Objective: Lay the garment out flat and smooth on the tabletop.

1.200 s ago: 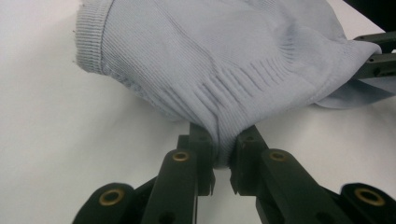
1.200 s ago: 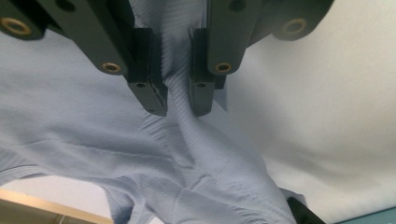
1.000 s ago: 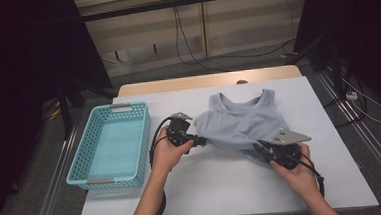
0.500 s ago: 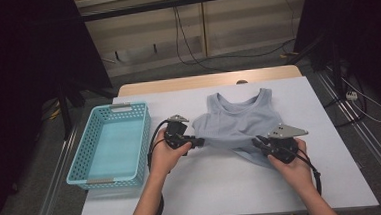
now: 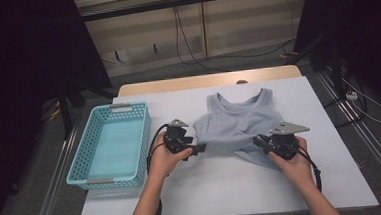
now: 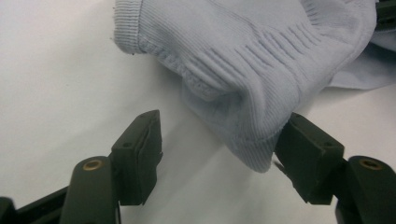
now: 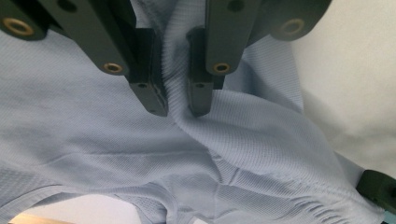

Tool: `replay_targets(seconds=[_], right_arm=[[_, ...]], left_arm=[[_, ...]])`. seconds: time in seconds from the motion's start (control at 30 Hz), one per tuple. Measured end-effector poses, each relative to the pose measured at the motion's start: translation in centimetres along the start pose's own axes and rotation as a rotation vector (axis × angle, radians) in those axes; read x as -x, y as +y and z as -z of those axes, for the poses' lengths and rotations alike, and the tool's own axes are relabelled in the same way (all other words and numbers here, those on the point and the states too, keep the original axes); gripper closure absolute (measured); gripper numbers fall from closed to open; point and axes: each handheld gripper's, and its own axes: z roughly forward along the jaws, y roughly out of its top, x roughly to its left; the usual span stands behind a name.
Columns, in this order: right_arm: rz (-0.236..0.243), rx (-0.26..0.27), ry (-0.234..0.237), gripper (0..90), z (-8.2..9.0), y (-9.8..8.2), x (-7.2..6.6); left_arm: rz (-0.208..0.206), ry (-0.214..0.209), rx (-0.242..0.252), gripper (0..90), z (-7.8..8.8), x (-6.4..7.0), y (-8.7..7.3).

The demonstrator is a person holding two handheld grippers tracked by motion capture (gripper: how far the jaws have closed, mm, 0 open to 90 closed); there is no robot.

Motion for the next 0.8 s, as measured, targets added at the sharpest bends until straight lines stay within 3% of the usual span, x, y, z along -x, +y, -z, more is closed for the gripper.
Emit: replay_targets(seconds=[0.2, 0.33, 0.47, 0.5, 0.57, 0.63, 0.67, 0.7, 0.8], right_arm=[[0.0, -0.009, 0.009, 78.3, -0.3, 0.0, -0.1], [-0.017, -0.003, 0.016, 78.3, -0.4, 0.0, 0.0], [-0.015, -0.002, 0.016, 78.3, -0.3, 0.0, 0.0], [-0.017, -0.001, 0.014, 78.3, -0.2, 0.0, -0.1], [-0.017, 0.0, 0.013, 78.3, -0.2, 0.0, -0.1], [-0.025, 0.004, 0.015, 78.2, 0.0, 0.0, -0.1], [-0.03, 0.009, 0.017, 78.0, 0.2, 0.0, 0.0], [-0.04, 0.028, 0.017, 77.8, 0.6, 0.1, 0.2], [-0.042, 0.04, 0.014, 77.8, 0.9, 0.2, 0.4]], left_arm=[[-0.031, 0.009, -0.005, 31.4, 0.1, 0.2, -0.7], [-0.104, 0.024, -0.047, 29.7, -0.2, 0.5, -1.2], [-0.109, 0.033, -0.039, 31.7, -0.4, 0.7, -1.3], [-0.088, 0.045, -0.018, 37.7, -0.6, 0.8, -1.4], [-0.071, 0.035, -0.011, 40.8, -0.9, 0.7, -1.5], [-0.089, 0.049, 0.002, 46.1, -1.1, 0.8, -1.5], [-0.076, 0.047, 0.023, 50.6, -1.2, 0.9, -1.4], [-0.073, 0.032, 0.034, 61.2, -1.1, 1.1, -1.1], [-0.08, 0.029, 0.04, 67.1, -1.1, 1.5, -0.9]])
